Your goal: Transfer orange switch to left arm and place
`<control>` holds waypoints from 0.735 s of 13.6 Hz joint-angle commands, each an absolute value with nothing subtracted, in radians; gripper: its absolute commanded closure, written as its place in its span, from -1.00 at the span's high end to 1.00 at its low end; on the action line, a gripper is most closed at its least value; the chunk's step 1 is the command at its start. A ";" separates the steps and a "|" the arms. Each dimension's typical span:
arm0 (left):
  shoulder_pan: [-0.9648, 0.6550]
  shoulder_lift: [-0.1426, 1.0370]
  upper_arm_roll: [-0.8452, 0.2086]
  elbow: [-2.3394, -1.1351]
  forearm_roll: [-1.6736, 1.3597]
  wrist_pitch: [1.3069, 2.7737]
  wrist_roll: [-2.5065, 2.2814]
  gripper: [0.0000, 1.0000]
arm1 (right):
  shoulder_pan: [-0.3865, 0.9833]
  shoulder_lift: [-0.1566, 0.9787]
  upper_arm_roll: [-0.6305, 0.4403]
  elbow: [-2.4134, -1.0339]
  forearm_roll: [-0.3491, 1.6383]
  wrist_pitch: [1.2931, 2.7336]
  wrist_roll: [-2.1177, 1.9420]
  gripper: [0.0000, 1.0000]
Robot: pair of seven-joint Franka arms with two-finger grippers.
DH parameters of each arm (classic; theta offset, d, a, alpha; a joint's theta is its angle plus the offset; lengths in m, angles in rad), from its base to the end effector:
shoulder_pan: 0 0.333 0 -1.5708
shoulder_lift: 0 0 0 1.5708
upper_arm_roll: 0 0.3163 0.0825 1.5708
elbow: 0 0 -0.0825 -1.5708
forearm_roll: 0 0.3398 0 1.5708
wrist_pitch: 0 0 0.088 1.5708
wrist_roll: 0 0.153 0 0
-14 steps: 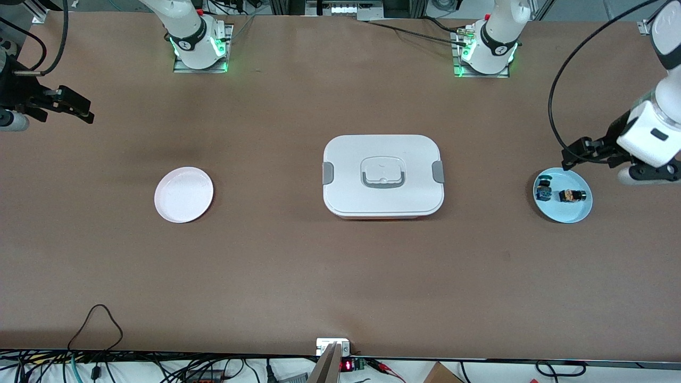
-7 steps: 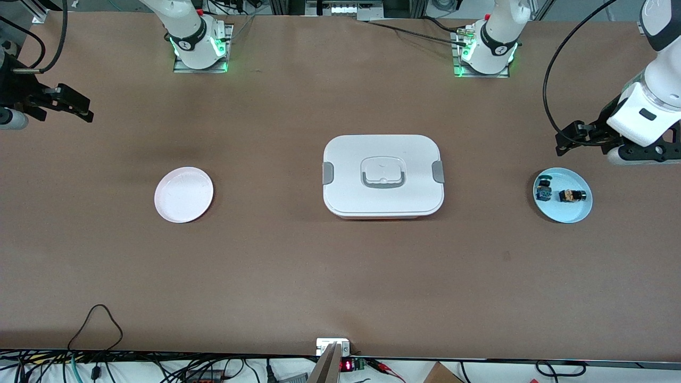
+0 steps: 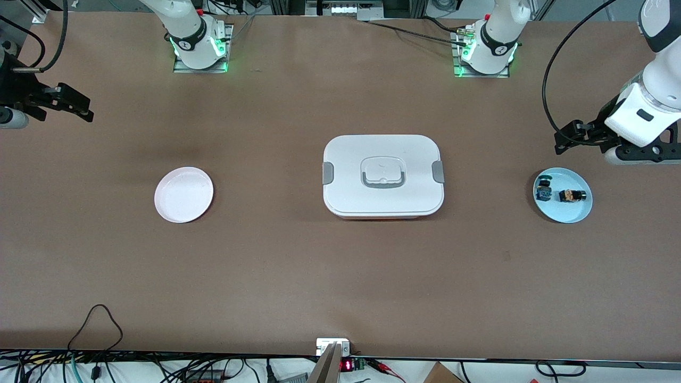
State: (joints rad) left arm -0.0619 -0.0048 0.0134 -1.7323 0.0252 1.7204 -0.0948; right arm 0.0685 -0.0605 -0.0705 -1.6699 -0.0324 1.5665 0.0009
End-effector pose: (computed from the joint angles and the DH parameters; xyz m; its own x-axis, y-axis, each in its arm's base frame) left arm 0.5160 -0.0215 0.5246 0.9991 0.0425 -0.0048 0.0424 -0.9988 -0.0254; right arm 0.4873 -0.0069 0.5664 0.9991 -0.0027 -0.0430 -0.0015 -0.9996 0.0281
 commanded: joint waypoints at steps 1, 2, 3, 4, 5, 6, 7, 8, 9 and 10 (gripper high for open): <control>-0.067 -0.020 0.026 -1.743 0.012 1.703 -0.072 1.00 | 0.069 -0.064 -0.069 -1.654 -0.025 1.543 -0.008 1.00; -0.067 -0.015 0.026 -1.738 0.014 1.686 -0.074 1.00 | 0.069 -0.064 -0.069 -1.654 -0.025 1.542 -0.008 1.00; -0.067 -0.014 0.023 -1.729 0.015 1.663 -0.074 1.00 | 0.069 -0.064 -0.069 -1.654 -0.025 1.536 -0.008 1.00; -0.067 -0.012 0.023 -1.726 0.014 1.657 -0.072 1.00 | 0.069 -0.064 -0.069 -1.654 -0.025 1.532 -0.006 1.00; -0.067 -0.012 0.025 -1.726 0.015 1.655 -0.072 1.00 | 0.069 -0.064 -0.069 -1.654 -0.025 1.529 -0.008 1.00; -0.067 -0.012 0.023 -1.726 0.015 1.655 -0.072 1.00 | 0.069 -0.064 -0.069 -1.654 -0.025 1.529 -0.006 1.00; -0.067 -0.012 0.023 -1.726 0.015 1.654 -0.072 1.00 | 0.069 -0.064 -0.071 -1.654 -0.025 1.529 -0.006 1.00; -0.067 -0.012 0.025 -1.726 0.015 1.654 -0.072 1.00 | 0.069 -0.064 -0.071 -1.654 -0.025 1.529 -0.008 1.00; -0.069 -0.012 0.023 -1.724 0.015 1.654 -0.072 1.00 | 0.069 -0.064 -0.071 -1.654 -0.025 1.529 -0.008 1.00; -0.069 -0.011 0.025 -1.724 0.015 1.654 -0.074 1.00 | 0.068 -0.064 -0.071 -1.654 -0.025 1.529 -0.008 1.00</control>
